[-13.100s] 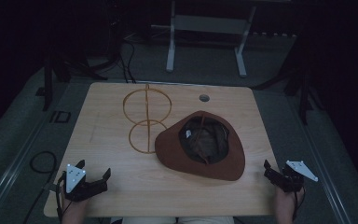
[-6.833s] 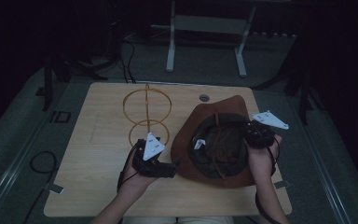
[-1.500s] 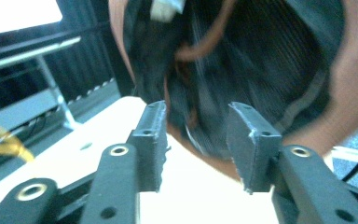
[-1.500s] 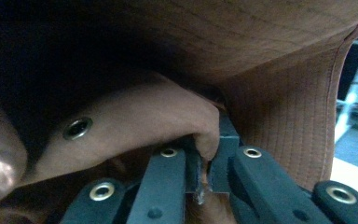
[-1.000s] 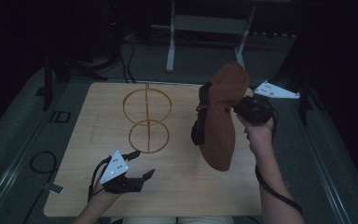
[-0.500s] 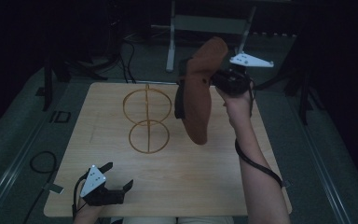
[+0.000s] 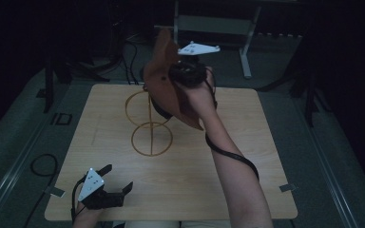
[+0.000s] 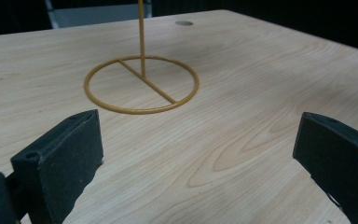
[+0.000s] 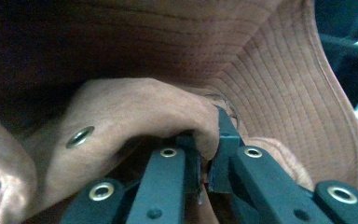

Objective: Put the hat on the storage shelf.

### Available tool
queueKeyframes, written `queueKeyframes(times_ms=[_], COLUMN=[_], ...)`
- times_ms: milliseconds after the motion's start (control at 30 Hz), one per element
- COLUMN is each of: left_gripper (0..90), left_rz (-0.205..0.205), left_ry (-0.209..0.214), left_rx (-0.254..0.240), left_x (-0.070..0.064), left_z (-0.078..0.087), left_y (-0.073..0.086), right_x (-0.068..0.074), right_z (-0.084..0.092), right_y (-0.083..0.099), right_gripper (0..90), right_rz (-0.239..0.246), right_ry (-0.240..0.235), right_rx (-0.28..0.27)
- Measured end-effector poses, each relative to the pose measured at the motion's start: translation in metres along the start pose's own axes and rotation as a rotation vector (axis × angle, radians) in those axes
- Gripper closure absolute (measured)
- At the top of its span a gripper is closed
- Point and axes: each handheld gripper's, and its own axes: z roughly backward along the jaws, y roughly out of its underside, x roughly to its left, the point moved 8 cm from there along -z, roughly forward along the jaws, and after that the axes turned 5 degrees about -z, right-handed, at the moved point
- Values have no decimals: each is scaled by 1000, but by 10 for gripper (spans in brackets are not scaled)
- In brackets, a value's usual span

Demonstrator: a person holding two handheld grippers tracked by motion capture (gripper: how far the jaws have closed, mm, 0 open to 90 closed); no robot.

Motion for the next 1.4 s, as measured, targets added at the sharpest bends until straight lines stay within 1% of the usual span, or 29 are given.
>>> queueKeyframes(times_ms=[67,100,200,233,267,333,367,400,433,467,500,533,567,600,667,767,833,900,967,1000,1067,1133,1167,1200,1233,1267,1300,1367,1400], left_gripper=[22,22,22,22,22,22,22,22,22,23,22,22,23,23,23,23,23,22,22,22,23,22,22,22,22,23,23,22,22], left_rz=[15,19,31,27,27,26,28,31,32,35,39,40,44,45,46,46,52,55,57,57,55,57,59,59,58,58,56,59,59], left_ry=[7,5,13,13,20,21,24,27,27,30,29,28,30,29,31,32,32,37,37,38,35,33,33,32,31,31,30,28,25], left_rx=[0,1,-1,1,1,2,1,-1,-2,-6,-5,-6,-6,-3,-5,-3,-5,-7,-4,-2,-2,0,1,1,1,0,3,-1,1], left_x=[2,2,3,2,2,1,0,0,0,0,0,1,0,0,0,-1,0,-1,0,0,0,0,1,1,1,1,1,1,2], left_z=[0,0,0,0,0,-1,-1,-1,-1,-1,-1,0,0,0,0,-1,-1,-1,-1,-1,-1,-2,-2,-2,-2,-2,-2,-2,-2], left_y=[1,1,2,2,2,3,3,3,3,3,3,3,3,3,3,4,4,4,5,5,5,5,6,6,6,6,6,6,6], right_x=[9,14,23,29,29,33,37,38,38,39,41,42,45,45,51,55,56,57,56,57,57,56,56,54,54,50,50,46,44], right_z=[-13,-20,-36,-42,-42,-45,-48,-49,-49,-51,-52,-54,-57,-57,-59,-62,-63,-61,-59,-56,-51,-45,-42,-35,-35,-27,-27,-20,-15], right_y=[8,13,25,31,31,33,35,37,37,39,40,41,43,43,47,52,56,57,57,56,55,54,54,52,52,50,50,48,46], right_gripper=[851,849,835,777,777,656,558,496,496,420,393,361,292,292,195,194,195,194,188,181,177,168,168,165,165,165,165,165,165], right_rz=[10,26,39,43,43,41,45,60,60,74,85,113,158,158,200,263,324,344,350,364,388,394,401,378,378,347,347,316,309], right_ry=[-15,-19,-39,-62,-62,-84,-108,-100,-100,-106,-100,-88,-54,-54,-52,-7,15,6,-3,-14,-21,-21,-23,-34,-34,-35,-35,-24,-19], right_rx=[40,61,123,136,136,141,150,155,155,159,165,162,164,164,168,145,120,92,83,77,85,99,96,89,89,74,74,61,42])
